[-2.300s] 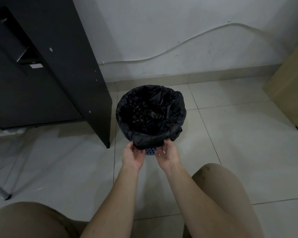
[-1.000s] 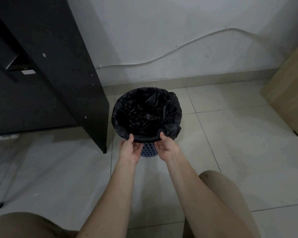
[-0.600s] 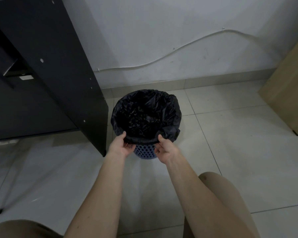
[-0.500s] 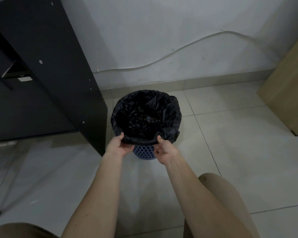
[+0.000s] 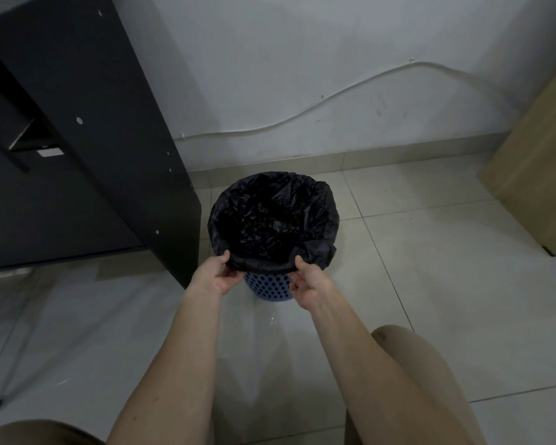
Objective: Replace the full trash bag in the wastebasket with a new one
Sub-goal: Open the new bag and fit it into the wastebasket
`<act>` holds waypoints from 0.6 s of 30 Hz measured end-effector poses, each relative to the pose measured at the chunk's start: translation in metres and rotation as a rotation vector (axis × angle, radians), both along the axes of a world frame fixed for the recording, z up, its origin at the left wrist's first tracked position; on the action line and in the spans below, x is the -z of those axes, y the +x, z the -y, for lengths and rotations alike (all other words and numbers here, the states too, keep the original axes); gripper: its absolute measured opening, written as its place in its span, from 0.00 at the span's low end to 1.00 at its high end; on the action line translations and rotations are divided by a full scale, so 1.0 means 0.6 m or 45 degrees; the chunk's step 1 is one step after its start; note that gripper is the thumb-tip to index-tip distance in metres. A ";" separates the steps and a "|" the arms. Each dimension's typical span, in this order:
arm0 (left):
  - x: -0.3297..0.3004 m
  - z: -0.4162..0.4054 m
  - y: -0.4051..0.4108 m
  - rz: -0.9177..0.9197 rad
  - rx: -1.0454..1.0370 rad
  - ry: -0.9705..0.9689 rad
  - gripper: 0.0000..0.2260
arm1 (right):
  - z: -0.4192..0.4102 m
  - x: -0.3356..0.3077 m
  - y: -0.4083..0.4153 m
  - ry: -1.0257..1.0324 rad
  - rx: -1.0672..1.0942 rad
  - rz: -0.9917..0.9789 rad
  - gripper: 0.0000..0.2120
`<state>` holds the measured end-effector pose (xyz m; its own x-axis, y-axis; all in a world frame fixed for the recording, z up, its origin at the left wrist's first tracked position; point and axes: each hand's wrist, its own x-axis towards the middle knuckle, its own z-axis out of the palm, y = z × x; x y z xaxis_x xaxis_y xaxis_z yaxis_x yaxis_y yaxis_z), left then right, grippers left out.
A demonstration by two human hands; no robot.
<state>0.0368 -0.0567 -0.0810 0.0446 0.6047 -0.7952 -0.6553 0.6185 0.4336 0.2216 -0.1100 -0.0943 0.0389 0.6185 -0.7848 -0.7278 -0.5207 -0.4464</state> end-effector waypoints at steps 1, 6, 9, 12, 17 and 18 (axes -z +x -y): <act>-0.001 -0.003 -0.003 -0.019 0.011 0.002 0.05 | 0.000 0.001 0.000 -0.002 -0.003 0.004 0.21; -0.007 -0.011 -0.005 -0.160 0.124 0.031 0.08 | -0.003 0.007 0.002 0.000 -0.001 0.029 0.22; -0.007 -0.015 0.001 -0.219 0.185 0.035 0.05 | -0.004 0.012 0.006 0.005 -0.003 0.041 0.23; -0.003 -0.020 0.000 -0.206 0.168 0.038 0.01 | -0.005 0.013 0.009 0.009 -0.010 0.054 0.23; 0.005 -0.018 -0.007 -0.163 0.173 0.026 0.04 | -0.003 0.010 0.008 0.009 -0.013 0.057 0.23; 0.005 -0.017 -0.007 -0.150 0.182 0.008 0.05 | -0.003 0.010 0.008 0.006 -0.015 0.058 0.22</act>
<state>0.0325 -0.0466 -0.0843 0.0374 0.6038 -0.7962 -0.5052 0.6989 0.5063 0.2265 -0.1083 -0.1002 0.0675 0.6229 -0.7794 -0.7004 -0.5268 -0.4816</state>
